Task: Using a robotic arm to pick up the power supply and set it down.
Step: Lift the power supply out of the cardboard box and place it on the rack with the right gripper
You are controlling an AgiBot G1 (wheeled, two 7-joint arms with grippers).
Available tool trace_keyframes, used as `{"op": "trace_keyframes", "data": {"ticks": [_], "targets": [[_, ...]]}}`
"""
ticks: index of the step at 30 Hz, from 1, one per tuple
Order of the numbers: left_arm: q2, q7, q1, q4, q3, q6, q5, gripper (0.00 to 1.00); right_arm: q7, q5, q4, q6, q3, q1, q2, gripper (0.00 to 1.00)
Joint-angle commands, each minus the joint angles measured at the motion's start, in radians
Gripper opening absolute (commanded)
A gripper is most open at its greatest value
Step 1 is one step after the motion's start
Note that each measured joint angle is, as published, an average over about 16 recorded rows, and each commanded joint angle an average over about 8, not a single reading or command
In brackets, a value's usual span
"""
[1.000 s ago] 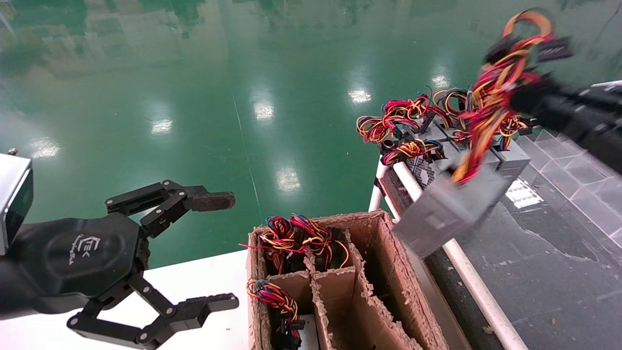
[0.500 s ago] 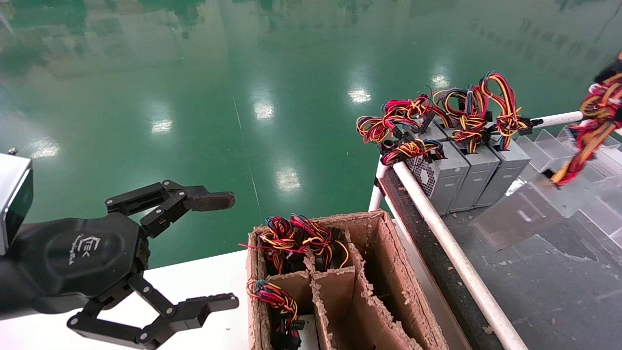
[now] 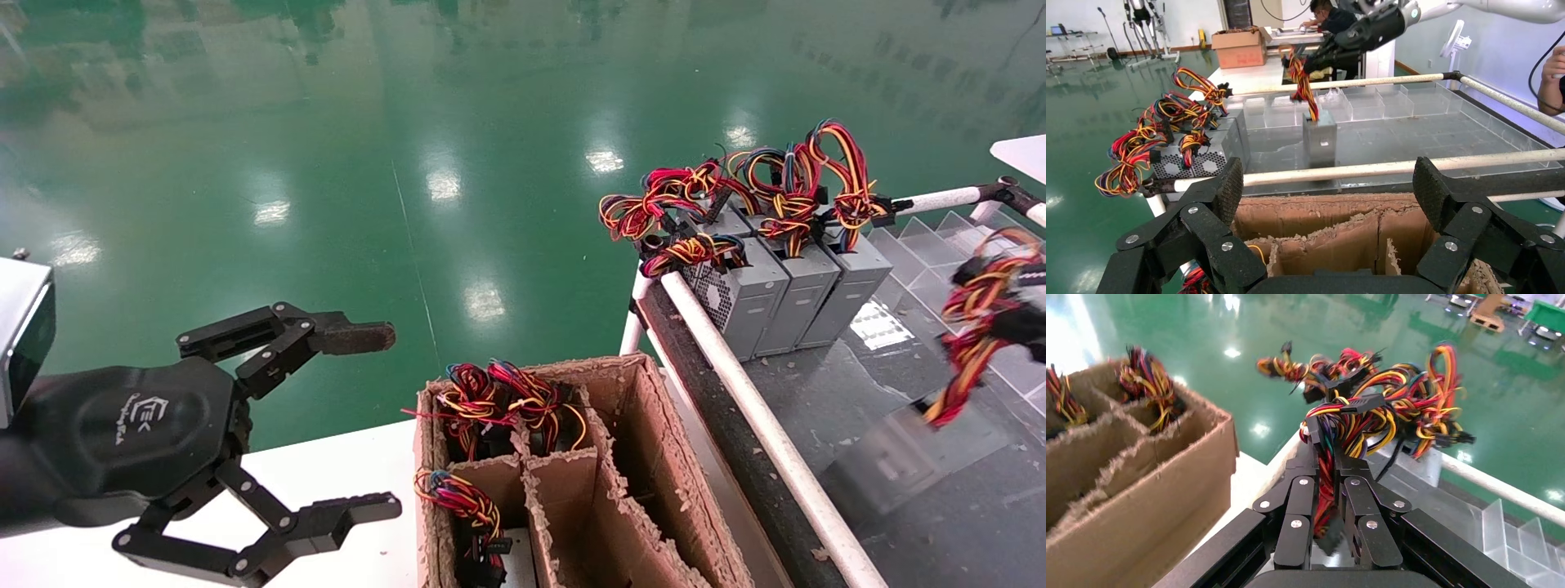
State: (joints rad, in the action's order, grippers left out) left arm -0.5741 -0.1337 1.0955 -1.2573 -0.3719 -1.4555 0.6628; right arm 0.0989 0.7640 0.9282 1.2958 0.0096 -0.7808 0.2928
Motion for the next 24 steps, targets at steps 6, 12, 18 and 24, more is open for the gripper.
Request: {"op": "trace_keyframes", "data": {"ticks": [6,12,18,24], "targets": [[0.000,0.000,0.000,0.000,0.000,0.000,0.000,1.00,0.048,0.087,0.125,-0.133,-0.025,-0.030,0.046,0.00],[0.000,0.000,0.000,0.000,0.000,0.000,0.000,1.00,0.027,0.139,0.244,-0.203,-0.057,-0.050,0.075,0.00],[0.000,0.000,0.000,0.000,0.000,0.000,0.000,1.00,-0.008,0.194,0.292,-0.244,-0.100,-0.102,0.107,0.00],[0.000,0.000,0.000,0.000,0.000,0.000,0.000,1.00,-0.041,0.254,0.277,-0.275,-0.147,-0.180,0.152,0.00]]}}
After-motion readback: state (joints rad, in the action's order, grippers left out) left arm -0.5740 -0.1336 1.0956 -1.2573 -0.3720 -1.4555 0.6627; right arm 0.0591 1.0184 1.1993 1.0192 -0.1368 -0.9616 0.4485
